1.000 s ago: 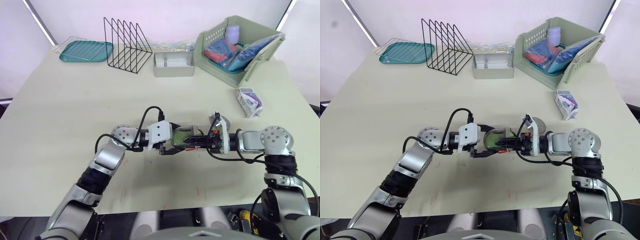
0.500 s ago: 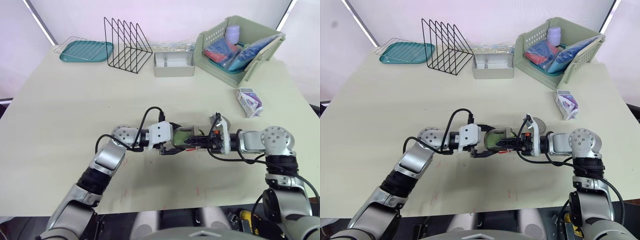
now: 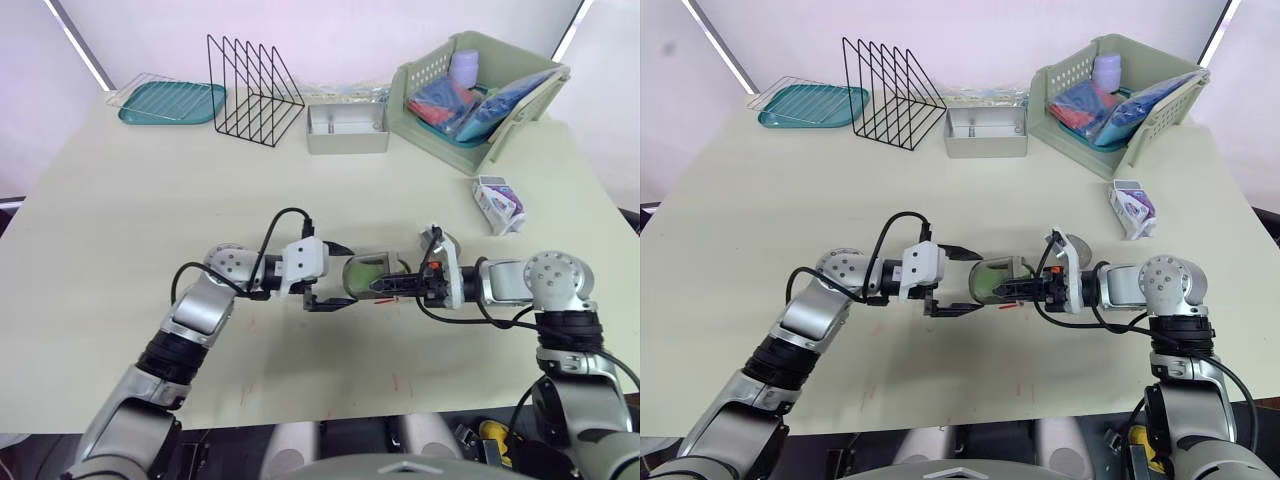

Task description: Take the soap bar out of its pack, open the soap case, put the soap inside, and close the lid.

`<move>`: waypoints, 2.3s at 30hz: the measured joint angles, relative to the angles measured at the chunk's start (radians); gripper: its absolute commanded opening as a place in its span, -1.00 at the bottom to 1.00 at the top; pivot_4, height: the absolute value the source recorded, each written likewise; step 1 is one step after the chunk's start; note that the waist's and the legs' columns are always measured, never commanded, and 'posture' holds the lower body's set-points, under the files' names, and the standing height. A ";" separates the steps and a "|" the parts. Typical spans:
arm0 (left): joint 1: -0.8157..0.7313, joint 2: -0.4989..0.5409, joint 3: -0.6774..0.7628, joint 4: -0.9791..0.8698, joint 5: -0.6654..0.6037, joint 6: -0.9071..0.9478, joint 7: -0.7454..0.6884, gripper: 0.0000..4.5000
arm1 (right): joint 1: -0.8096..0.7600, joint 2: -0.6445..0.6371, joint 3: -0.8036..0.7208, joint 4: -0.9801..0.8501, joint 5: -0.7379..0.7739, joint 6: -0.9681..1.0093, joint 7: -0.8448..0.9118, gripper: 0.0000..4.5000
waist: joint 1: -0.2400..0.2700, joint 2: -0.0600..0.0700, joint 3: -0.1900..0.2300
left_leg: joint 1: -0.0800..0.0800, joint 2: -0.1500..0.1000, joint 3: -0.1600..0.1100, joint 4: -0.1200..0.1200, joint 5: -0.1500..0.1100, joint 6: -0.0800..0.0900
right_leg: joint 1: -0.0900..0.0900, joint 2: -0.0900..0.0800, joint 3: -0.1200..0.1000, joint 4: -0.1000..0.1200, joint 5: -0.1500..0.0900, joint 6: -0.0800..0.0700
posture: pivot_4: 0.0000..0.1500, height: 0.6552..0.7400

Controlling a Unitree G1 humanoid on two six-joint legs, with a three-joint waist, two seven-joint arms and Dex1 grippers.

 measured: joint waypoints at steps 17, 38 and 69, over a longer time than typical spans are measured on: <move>-0.019 -0.068 0.030 0.016 -0.028 0.057 0.002 1.00 | -0.401 -0.542 0.652 -0.263 -0.479 -0.546 0.610 -0.09 | 0.000 0.003 0.002 | -0.003 0.001 0.000 0.000 0.000 0.000 | -0.004 0.000 0.000 -0.001 0.000 0.000 | 1.00 1.00; -0.014 -0.188 0.027 -0.098 -0.090 0.199 0.074 1.00 | -0.670 -0.313 1.031 -0.226 -0.970 -0.654 0.775 -0.09 | 0.005 0.003 0.002 | -0.014 -0.001 -0.003 0.005 0.000 0.000 | -0.014 -0.002 -0.002 0.003 0.001 0.000 | 1.00 1.00; -0.030 -0.259 -0.047 -0.124 -0.058 0.272 0.194 1.00 | -0.654 -0.285 0.994 -0.167 -1.033 -0.695 0.838 -0.09 | 0.005 0.003 0.002 | -0.013 -0.004 -0.004 0.005 0.001 -0.001 | -0.013 -0.004 -0.002 0.006 0.001 0.000 | 1.00 1.00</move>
